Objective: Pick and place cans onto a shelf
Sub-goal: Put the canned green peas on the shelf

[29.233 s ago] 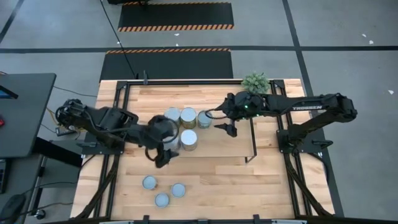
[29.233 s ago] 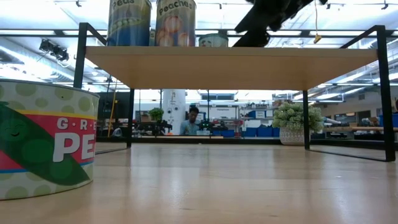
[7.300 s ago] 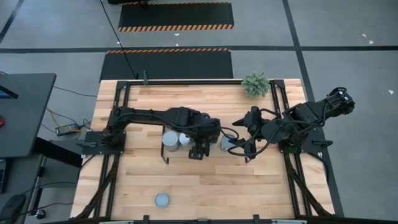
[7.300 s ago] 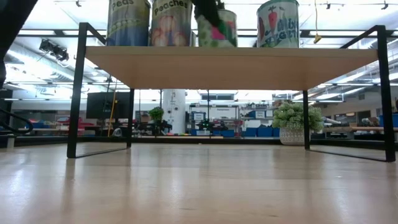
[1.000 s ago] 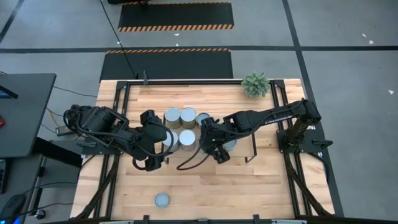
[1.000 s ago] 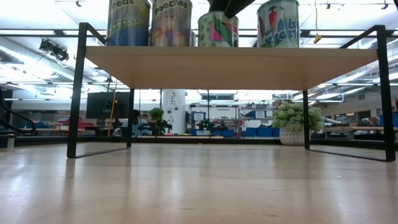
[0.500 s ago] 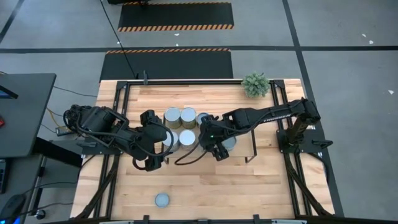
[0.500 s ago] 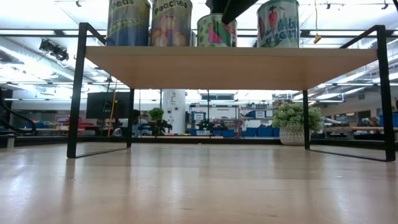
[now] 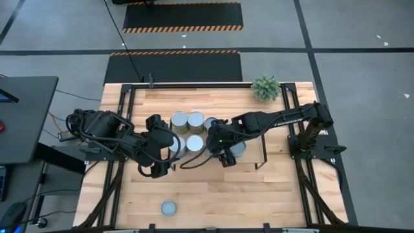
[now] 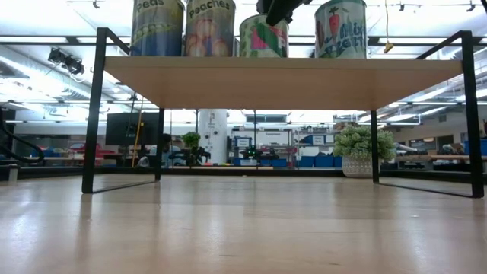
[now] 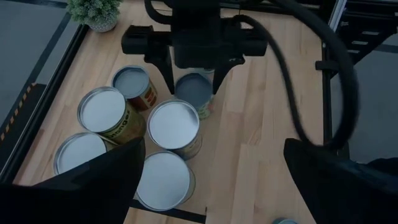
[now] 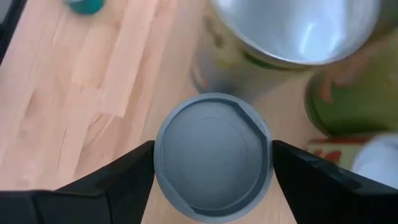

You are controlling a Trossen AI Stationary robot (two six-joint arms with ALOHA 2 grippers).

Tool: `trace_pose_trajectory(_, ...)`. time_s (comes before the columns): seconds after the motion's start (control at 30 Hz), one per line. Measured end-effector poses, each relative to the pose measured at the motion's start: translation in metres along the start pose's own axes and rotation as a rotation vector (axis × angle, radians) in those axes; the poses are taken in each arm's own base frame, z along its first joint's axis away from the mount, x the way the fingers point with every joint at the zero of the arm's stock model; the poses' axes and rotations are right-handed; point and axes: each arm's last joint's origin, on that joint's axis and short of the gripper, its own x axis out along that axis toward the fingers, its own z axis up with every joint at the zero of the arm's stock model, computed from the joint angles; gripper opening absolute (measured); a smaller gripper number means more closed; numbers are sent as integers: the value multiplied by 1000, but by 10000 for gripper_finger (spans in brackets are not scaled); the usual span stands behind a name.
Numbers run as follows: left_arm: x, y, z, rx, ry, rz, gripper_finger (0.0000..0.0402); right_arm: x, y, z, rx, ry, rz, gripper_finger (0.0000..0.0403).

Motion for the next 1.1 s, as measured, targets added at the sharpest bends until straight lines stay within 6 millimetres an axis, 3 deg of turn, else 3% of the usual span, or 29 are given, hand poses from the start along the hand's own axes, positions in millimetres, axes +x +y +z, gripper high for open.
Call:
trace_pose_trajectory(0.53, 0, 0, 0, 1, 0, 0, 389, -1, 2, -1, 478, -21, -181, 316)
trace_pose_trajectory(0.8, 0, 0, 0, 1, -1, 0, 389, 0, -1, -1, 573, -33, -181, 320)
trace_pose_trajectory(1.1, 0, 0, 0, 3, -1, 0, 389, 1, -2, 0, 578, -30, -158, 365)
